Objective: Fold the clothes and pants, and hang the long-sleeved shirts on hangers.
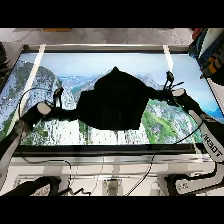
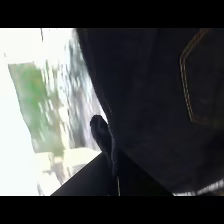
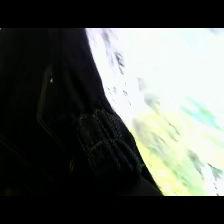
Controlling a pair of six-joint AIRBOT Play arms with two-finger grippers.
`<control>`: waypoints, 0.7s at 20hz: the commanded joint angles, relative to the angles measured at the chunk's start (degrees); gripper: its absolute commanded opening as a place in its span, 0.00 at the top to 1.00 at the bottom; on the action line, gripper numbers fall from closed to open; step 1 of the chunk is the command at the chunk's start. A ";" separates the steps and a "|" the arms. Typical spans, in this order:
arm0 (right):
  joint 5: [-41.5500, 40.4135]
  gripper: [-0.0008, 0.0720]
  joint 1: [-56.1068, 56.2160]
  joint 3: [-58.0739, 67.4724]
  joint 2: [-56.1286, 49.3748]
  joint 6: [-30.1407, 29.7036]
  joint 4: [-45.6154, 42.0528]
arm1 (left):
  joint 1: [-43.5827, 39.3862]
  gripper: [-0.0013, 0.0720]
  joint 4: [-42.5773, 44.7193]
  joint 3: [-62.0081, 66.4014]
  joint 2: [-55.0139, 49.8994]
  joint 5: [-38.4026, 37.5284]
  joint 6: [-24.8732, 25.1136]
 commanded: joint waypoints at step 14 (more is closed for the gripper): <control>-4.79 0.16 5.95 3.04 -1.07 2.16 -4.81 | -14.38 0.70 0.52 -19.93 11.08 15.15 -13.27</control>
